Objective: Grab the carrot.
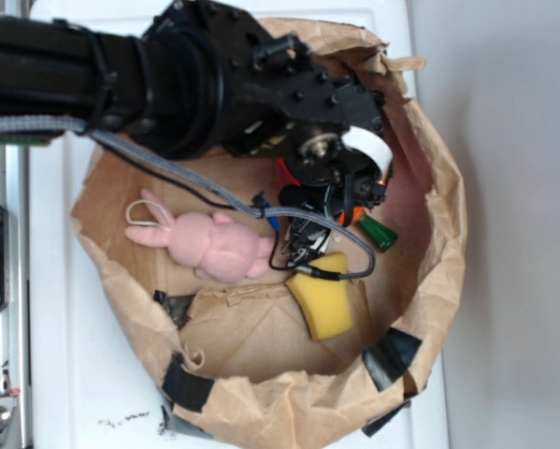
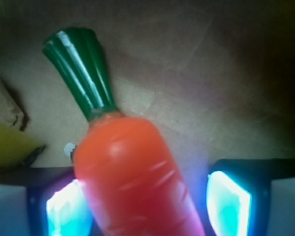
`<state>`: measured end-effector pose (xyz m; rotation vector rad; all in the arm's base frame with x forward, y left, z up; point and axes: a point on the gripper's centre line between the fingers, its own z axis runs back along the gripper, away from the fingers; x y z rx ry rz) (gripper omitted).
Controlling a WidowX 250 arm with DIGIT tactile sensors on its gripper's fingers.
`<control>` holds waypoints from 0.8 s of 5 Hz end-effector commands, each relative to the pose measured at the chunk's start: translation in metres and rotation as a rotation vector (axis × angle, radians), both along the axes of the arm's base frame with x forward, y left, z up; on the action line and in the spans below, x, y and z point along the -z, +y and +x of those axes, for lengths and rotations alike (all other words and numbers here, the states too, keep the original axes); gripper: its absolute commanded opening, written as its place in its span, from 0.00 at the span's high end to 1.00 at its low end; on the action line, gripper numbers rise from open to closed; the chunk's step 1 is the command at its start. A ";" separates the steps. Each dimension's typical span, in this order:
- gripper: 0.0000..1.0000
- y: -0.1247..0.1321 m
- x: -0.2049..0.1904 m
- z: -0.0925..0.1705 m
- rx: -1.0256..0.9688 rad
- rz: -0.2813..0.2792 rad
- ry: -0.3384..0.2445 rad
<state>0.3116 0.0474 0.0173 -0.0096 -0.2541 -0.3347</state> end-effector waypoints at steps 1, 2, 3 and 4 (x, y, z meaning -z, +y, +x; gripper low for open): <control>1.00 -0.013 -0.067 -0.015 -0.001 -0.158 0.068; 1.00 -0.016 -0.106 -0.024 -0.038 -0.213 0.074; 1.00 -0.020 -0.126 -0.031 -0.090 -0.217 0.033; 1.00 -0.024 -0.132 -0.036 -0.147 -0.197 0.011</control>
